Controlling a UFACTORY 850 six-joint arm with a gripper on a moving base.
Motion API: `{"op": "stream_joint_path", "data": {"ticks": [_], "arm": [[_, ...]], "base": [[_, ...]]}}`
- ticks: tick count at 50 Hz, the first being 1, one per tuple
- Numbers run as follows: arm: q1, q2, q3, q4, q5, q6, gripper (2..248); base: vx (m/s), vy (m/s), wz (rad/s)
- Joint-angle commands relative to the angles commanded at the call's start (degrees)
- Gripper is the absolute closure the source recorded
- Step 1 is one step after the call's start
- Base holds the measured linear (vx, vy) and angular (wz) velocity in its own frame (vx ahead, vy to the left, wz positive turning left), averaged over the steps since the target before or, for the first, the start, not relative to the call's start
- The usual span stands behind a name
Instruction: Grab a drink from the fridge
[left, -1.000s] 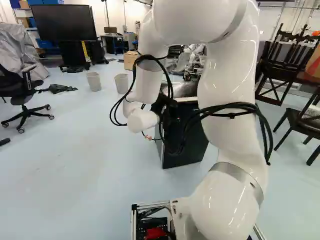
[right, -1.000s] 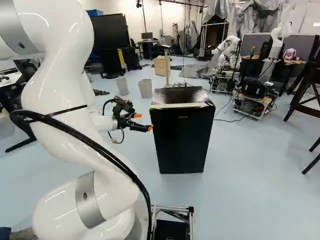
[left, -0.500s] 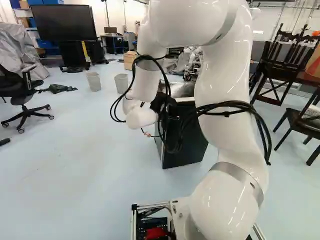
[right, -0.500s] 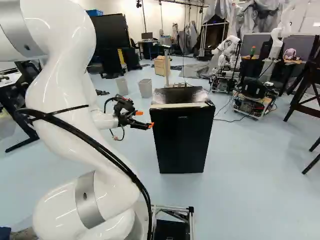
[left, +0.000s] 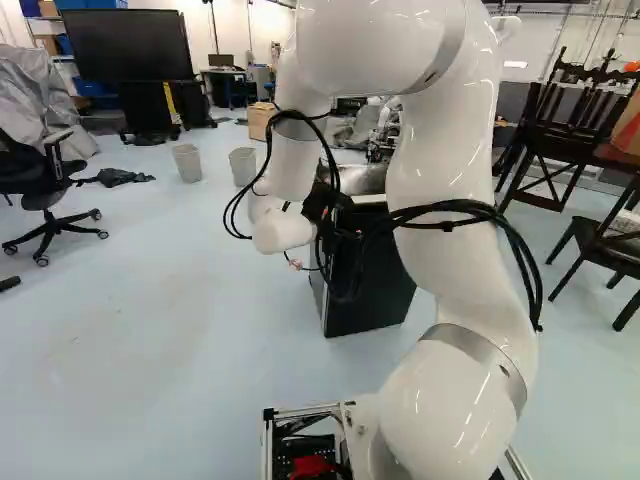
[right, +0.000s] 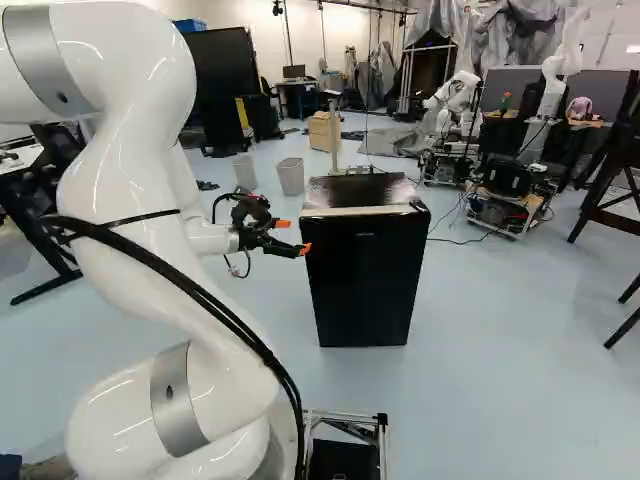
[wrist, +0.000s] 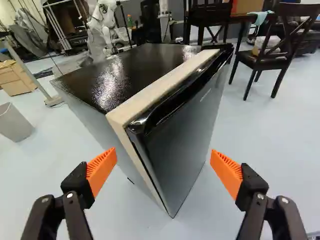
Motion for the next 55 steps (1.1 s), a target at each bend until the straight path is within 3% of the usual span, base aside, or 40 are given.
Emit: {"op": "stream_joint_path", "data": {"ticks": [55], "arm": [[-1.2,-1.5,-2.4,1.6,1.2,0.0,3]], "base": [[0.000,0.000,0.000]]}}
